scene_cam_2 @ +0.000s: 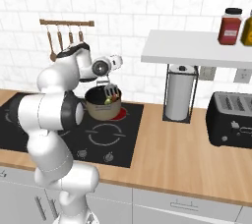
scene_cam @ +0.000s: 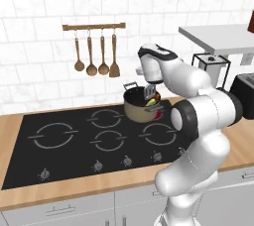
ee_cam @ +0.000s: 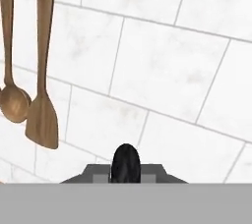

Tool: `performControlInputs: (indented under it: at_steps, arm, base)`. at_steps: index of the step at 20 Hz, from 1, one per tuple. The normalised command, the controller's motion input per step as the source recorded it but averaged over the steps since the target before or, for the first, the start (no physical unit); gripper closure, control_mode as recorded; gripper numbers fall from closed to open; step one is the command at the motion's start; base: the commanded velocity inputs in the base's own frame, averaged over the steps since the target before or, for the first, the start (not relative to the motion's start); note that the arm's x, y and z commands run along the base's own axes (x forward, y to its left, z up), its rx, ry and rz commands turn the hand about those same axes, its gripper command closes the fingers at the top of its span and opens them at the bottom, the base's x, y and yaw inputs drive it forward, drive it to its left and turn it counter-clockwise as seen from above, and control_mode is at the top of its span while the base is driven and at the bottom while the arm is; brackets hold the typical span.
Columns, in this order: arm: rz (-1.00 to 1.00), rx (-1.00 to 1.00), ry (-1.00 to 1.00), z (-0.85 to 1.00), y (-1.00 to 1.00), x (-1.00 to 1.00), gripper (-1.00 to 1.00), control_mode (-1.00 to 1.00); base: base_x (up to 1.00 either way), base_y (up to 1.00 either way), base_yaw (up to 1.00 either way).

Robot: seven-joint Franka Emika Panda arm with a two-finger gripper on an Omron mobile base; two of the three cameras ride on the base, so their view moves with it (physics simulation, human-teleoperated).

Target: Put the carrot and corn in the pot. Retrieve the spatula and lightly stir the vegetables in the pot.

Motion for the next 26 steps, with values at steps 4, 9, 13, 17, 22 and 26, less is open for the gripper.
performControlInputs:
  at_steps: [4, 9, 13, 17, 22, 26]
  arm:
    - [-0.03, -0.02, 0.26, 0.09, 0.14, -0.07, 1.0, -1.0]
    - [-0.01, 0.03, 0.32, 0.09, 0.09, -0.14, 1.0, -1.0]
    - [-0.07, 0.0, 0.13, 0.7, -0.08, -0.24, 1.0, -1.0]
    - [-0.1, 0.0, 0.16, 0.54, -0.16, 0.01, 1.0, -1.0]
    - [-0.07, 0.0, 0.16, 0.19, -0.16, 0.12, 1.0, -1.0]
    - [-0.02, 0.0, 0.09, 0.0, -0.05, 0.07, 1.0, -1.0]
  base:
    - [0.0, 0.0, 0.0]
    - [0.0, 0.0, 0.0]
    - [0.0, 0.0, 0.0]
    - [0.0, 0.0, 0.0]
    - [0.0, 0.0, 0.0]
    - [0.0, 0.0, 0.0]
